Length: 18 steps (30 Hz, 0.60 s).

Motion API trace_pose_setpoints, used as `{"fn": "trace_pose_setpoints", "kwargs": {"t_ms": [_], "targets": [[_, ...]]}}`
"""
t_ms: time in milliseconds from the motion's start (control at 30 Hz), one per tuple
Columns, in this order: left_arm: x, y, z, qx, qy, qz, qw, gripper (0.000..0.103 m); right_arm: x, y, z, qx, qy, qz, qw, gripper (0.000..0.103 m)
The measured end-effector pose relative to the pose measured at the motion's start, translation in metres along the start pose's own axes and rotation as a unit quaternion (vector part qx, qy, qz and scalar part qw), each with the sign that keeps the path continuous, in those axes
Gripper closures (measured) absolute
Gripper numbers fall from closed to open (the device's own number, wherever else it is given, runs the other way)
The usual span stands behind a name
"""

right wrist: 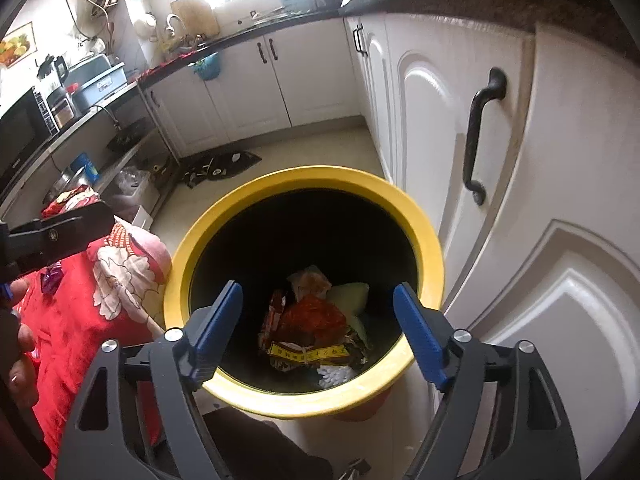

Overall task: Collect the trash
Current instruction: 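Move both tools back toward the purple wrappers on the bedspread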

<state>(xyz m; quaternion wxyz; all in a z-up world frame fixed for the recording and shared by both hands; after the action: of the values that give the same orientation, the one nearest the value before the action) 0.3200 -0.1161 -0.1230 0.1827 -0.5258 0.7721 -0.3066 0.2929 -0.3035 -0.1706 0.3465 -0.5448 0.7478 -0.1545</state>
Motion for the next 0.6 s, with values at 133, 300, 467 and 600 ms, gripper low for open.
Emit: {"fn": "trace_pose_setpoints", "kwargs": {"t_ms": [133,300,467,600], "targets": [[-0.013,0.007,-0.013,0.001,-0.019,-0.005,0.9998,0.011,-0.005,-0.002,-0.013,0.014,-0.005,0.002,1.0,0.022],[-0.027,0.014,-0.033,0.011,-0.032,-0.017,0.9993,0.011,-0.013,-0.006,-0.024,0.023,-0.014,0.002,1.0,0.02],[-0.043,0.022,-0.056,0.025,-0.045,-0.03,0.9982,0.011,-0.027,-0.005,-0.036,0.029,-0.029,-0.002,0.999,0.02],[-0.056,0.029,-0.076,0.036,-0.057,-0.04,0.9969,0.011,-0.042,-0.003,-0.047,0.034,-0.044,-0.014,0.998,0.02]]}}
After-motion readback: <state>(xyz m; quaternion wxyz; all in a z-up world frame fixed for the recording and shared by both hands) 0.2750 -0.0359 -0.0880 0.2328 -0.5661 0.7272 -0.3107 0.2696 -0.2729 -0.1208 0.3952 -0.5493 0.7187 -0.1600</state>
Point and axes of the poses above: each gripper's, at about its wrist camera, not at the fingertips, and z roughly the way its jaws point, x to its right, y to its underside, the point moved 8 cm from there along z, roughly the way its jaws point, and after that the axes turned 15 degrees about z, right-handed, at the moved point
